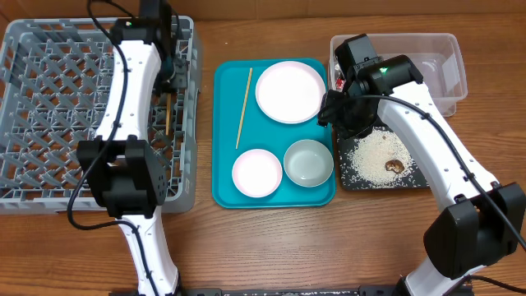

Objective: Sort waste into correct bins and load items into the dishwasher
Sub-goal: 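Carry the chopstick into the dish rack and release it, then return the left gripper to the tray and grasp the second chopstick, then place the second chopstick in the dish rack with the left gripper, then grasp the pink bowl rim on the teal tray with the left gripper, then carry the pink bowl into the dish rack and set it on edge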

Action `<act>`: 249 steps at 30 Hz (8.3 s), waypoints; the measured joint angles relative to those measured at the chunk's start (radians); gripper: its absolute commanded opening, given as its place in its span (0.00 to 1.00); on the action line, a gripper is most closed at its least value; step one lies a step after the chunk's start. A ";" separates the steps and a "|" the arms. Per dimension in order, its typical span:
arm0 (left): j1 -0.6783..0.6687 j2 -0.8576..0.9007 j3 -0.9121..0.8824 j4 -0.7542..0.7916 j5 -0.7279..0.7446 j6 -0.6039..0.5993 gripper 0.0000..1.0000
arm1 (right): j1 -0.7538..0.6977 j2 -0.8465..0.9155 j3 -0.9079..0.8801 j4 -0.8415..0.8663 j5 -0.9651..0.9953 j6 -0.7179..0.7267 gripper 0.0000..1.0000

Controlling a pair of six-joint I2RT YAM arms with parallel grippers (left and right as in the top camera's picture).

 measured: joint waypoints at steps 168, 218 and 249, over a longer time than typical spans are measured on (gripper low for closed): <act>-0.351 -0.470 -0.922 0.339 0.160 -0.311 0.41 | 0.000 0.000 0.000 -0.037 0.000 -0.003 0.98; 0.143 -0.547 -0.516 0.099 -1.001 -0.329 0.04 | 0.000 0.000 -0.001 -0.042 0.000 -0.023 0.98; 0.114 -0.215 -0.521 0.757 -1.036 0.166 0.04 | 0.000 0.000 -0.001 -0.020 0.000 -0.027 0.98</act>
